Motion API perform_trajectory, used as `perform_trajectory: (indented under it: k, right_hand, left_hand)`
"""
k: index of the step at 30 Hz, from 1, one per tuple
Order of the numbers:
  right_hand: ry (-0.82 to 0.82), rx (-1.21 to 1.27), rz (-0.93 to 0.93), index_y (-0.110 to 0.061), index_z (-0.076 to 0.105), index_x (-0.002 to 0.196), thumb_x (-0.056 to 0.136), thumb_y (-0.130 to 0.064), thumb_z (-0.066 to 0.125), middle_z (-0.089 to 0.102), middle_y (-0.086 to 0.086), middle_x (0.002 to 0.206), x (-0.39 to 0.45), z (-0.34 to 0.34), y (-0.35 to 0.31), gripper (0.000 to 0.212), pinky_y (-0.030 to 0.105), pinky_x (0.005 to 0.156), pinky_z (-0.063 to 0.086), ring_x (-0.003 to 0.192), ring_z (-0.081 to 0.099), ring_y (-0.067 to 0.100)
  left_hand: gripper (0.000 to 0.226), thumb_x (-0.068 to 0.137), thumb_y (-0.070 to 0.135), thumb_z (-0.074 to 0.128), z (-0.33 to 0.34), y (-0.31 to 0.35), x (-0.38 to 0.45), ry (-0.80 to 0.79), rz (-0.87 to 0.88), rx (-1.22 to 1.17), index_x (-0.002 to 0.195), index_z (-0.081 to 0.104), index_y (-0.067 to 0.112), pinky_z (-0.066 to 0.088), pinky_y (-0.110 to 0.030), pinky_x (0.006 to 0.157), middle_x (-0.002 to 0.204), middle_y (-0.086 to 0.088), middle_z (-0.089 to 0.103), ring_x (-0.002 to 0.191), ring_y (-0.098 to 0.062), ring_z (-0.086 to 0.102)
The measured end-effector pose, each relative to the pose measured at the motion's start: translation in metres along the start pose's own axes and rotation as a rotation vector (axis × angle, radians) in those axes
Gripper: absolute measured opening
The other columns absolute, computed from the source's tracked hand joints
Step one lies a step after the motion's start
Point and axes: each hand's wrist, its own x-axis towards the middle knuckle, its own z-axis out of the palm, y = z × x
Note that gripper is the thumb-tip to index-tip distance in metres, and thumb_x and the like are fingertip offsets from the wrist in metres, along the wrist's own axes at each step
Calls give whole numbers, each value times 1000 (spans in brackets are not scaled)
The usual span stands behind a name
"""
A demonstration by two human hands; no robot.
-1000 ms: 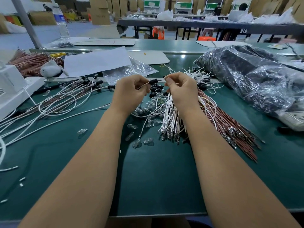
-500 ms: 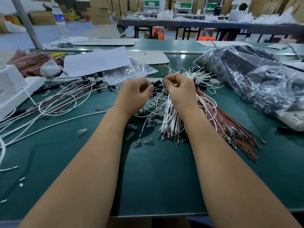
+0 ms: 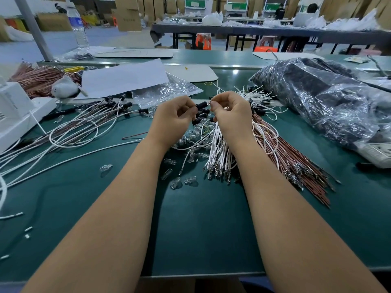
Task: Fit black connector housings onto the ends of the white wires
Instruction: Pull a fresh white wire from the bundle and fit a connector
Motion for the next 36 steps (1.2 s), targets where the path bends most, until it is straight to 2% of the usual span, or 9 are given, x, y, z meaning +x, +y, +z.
perform_trajectory:
  k: [3,9,11,14,20,25,30,34,36]
  right_hand:
    - [2,2,7,-25,60,77,89,-6,64,65,1,81,0,0,-1,22,47,75,56,81,66,26]
    - [3,-17,1,-25,61,77,89,-8,64,66,0,76,-2,4,-3,21,46,72,57,70,63,20]
    - [-6,-31,0,-25,63,78,89,-8,63,68,2,77,-3,4,-3,20,46,72,57,69,65,23]
    - [-33,-31,-11,-26,64,77,87,-6,62,70,5,77,-6,5,-5,23,45,70,58,71,68,25]
    - [-37,-48,-96,-22,68,78,83,-14,72,68,-3,69,-10,7,-7,11,39,63,58,61,65,16]
    - [-14,-93,-106,-30,60,70,83,-13,73,66,-5,68,-8,6,-5,25,41,63,56,63,65,19]
    - [4,-137,-96,-29,62,77,84,-19,72,65,-10,70,-4,5,-2,16,34,62,54,63,63,9]
    - [-38,-186,-77,-21,66,91,90,-21,66,65,-7,76,-2,6,-1,1,36,69,55,69,64,13]
    - [-122,-265,-131,-15,70,98,91,-17,64,66,-8,81,-3,5,0,10,30,74,54,72,62,9]
  left_hand:
    - [12,93,11,60,0,0,0,-1,8,15,81,60,8,49,-43,59,72,-15,66,67,-37,58]
    - [16,94,15,60,1,2,-1,-6,11,27,79,56,13,43,-36,54,70,-10,66,57,-26,52]
    - [16,95,15,59,1,2,-1,0,3,26,79,55,15,49,-41,61,70,-8,67,65,-32,58]
    - [14,96,16,57,0,3,-1,17,1,41,82,54,13,53,-43,68,71,-5,68,70,-28,64]
    - [12,96,20,57,-3,3,1,25,-64,-24,87,54,14,55,-47,78,83,-13,67,77,-30,64]
    - [6,94,11,61,-6,6,4,-56,-73,-75,91,64,7,45,-35,68,76,-14,62,69,-19,52]
    - [9,93,3,59,-10,8,5,-143,-109,-116,97,66,5,42,-32,71,71,-8,59,70,-19,50]
    - [9,94,5,58,-11,6,4,-82,-115,-153,99,66,5,48,-27,73,70,-3,61,65,-10,54]
    - [8,95,7,57,-10,2,4,-21,-125,-137,98,65,7,48,-25,70,70,-2,61,64,-9,54]
